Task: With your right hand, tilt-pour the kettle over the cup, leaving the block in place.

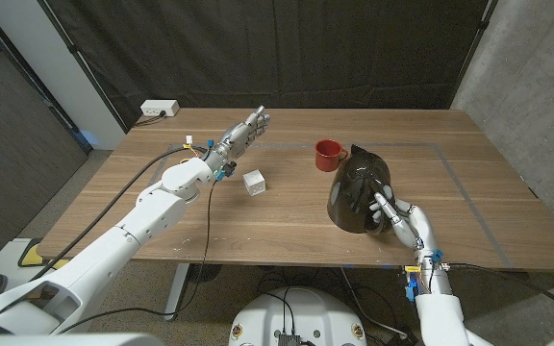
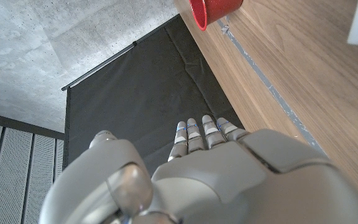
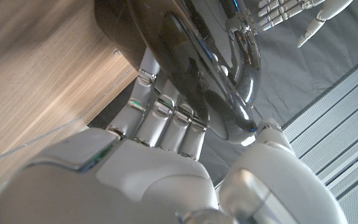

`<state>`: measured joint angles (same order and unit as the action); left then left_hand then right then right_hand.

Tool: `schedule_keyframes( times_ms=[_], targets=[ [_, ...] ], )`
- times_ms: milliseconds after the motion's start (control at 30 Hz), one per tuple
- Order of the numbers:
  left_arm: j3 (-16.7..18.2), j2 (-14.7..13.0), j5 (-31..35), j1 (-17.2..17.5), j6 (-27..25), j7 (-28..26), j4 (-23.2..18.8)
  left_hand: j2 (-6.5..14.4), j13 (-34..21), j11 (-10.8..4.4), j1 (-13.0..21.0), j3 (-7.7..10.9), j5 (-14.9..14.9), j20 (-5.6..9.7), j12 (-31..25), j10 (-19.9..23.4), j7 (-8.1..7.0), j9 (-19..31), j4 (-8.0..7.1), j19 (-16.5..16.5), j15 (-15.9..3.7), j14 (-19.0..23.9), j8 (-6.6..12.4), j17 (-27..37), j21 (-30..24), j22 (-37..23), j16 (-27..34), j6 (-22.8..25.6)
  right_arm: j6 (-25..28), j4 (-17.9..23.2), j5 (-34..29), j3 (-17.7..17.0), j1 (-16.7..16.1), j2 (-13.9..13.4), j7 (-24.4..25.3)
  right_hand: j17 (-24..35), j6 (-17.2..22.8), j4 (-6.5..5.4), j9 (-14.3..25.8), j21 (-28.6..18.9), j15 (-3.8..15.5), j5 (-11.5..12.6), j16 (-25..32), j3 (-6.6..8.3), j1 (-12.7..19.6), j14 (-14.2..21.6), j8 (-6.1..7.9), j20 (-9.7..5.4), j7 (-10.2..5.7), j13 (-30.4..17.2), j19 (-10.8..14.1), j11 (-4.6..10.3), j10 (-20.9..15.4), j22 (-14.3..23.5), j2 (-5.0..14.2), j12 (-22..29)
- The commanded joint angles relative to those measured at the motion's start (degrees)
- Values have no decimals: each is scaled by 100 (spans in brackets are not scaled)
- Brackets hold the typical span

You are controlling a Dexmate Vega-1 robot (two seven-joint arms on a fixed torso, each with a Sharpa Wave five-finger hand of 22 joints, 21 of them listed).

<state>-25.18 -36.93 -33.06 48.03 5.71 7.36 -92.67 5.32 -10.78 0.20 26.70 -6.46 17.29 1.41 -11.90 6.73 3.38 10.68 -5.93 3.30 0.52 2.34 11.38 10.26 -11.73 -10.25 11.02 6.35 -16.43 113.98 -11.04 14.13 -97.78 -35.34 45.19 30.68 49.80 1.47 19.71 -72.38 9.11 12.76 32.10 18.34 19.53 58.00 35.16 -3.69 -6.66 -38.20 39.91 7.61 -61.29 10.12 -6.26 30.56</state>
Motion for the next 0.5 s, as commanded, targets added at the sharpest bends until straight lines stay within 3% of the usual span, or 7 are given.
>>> schedule_keyframes(
  times_ms=[33,200,300,500],
  targets=[
    [26,-8,-30,97,10,-62,-61,-2,-23,-20,0,-48,-4,-21,10,34,-10,16,-2,22,7,26,20,27,20,-16,-11,40,-212,-19,168,-47,-56,40,-60,-755,45,-112,-336,577,312,60,-439,1,-214,237,-242,-903,-83,633,389,-38,-152,-9,-81,-379],
    [45,-26,-48,168,27,-91,-118,2,-23,-24,3,-55,-4,-54,12,33,-33,16,-3,16,7,29,20,27,17,-16,-10,45,-312,-33,279,-77,-64,60,-124,-1024,-49,-141,-449,821,319,54,-599,-12,-284,300,-381,-899,-91,853,537,-73,-50,-28,-123,-557],
    [54,-41,-43,215,61,-103,-167,5,-23,-24,5,-58,-4,-78,9,42,-38,16,-3,18,6,29,21,27,17,-17,-11,49,-390,-65,307,-88,-58,88,-136,-1158,-314,-151,-430,1048,288,55,-762,-11,-306,134,-504,-901,-111,907,523,-86,171,-20,-125,-677],
    [65,-53,-47,242,46,-143,-211,9,-23,-28,9,-65,-4,-85,8,45,-31,16,-3,19,2,28,26,27,17,-17,-12,64,-399,-35,313,-186,-138,146,-95,-1143,-452,-148,-407,1185,258,58,-819,-21,-315,-6,-564,-896,-124,858,480,-89,318,-9,-137,-706]
  ],
)
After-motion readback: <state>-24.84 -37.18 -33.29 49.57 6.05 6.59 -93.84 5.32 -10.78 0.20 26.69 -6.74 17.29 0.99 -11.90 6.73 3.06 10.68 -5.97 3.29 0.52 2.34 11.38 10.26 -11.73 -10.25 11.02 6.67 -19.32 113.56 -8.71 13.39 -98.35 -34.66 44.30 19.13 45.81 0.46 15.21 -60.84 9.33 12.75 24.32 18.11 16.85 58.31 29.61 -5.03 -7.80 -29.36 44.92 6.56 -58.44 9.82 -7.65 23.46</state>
